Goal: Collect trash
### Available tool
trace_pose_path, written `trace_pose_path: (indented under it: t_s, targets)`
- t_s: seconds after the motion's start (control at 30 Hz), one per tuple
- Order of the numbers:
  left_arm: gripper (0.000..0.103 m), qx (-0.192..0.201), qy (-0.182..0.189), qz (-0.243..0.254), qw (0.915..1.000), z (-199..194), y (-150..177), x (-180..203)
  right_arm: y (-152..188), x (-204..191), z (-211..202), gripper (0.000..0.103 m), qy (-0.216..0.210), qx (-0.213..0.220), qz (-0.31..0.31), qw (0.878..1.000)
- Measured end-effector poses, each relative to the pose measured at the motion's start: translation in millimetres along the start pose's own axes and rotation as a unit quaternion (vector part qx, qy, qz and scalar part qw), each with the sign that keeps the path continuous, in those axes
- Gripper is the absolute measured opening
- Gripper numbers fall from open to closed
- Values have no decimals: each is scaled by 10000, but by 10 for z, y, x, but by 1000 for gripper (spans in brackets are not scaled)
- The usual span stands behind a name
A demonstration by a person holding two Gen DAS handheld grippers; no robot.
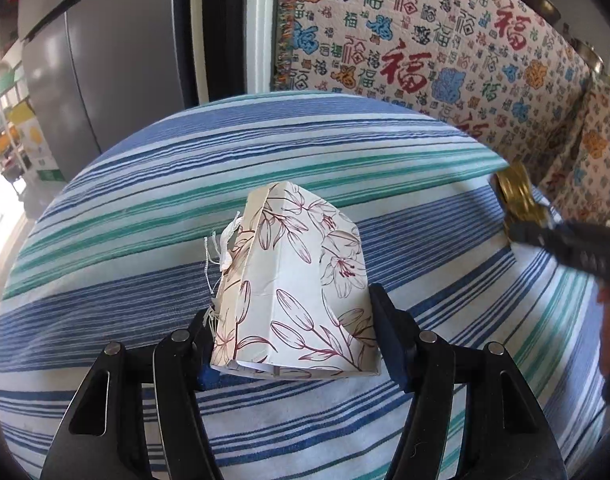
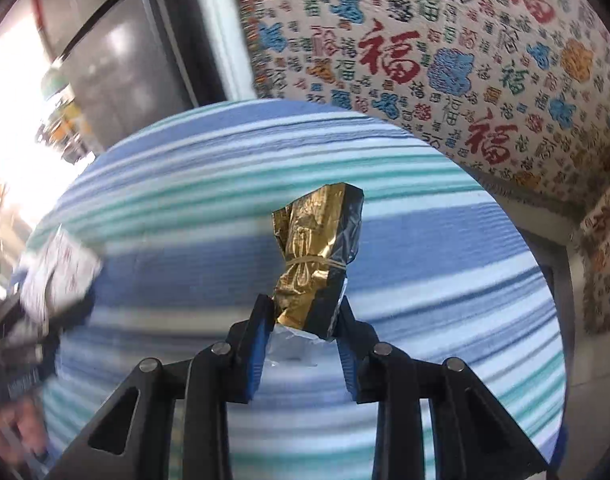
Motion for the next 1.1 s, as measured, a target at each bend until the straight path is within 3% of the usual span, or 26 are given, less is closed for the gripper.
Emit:
trace_pose_path:
  t_s: [0.13, 0.27, 0.3, 0.37, 0.43, 0.53, 0.7, 1.1]
  targets:
    - [65, -53, -47, 144, 9999, -140, 149, 3, 686, -66, -539, 32, -180, 32, -580, 9981]
    - [65, -203, -4, 427, 9989, -385, 414, 90, 1110, -71, -890, 40, 56, 480, -637, 9968]
    - [66, -236, -45, 433, 9988, -451, 493, 79, 1149, -38, -926, 61, 91, 569, -537, 9969]
    - [68, -246, -144, 430, 9987, -518, 589, 35, 1225, 28, -938, 89, 158, 636, -192, 9977]
    - [94, -309, -324, 443, 9980, -518, 644, -20, 1268, 22, -889, 89, 132, 492, -88, 9987]
    - [102, -367, -390, 384, 9978, -475, 661, -64, 1275, -15, -874, 89, 277, 426, -284, 9983]
    - [103, -375, -410, 340, 9979, -464, 654, -87, 1270, 68, -839, 96, 355, 332, -88, 9988]
    - [103, -370, -422, 329, 9979, -483, 674, -78, 1307, 171, -856, 97, 475, 174, -4, 9987]
Point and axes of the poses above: each gripper's, at about its wrist camera, not at the fingertips, and z roughly the way its jaws point, x to its right, y to its underside, the point moved 9 cm from there along z, roughly the way its jaws point, and after that the axes turned 5 degrees about x, right-handed, at the moved point
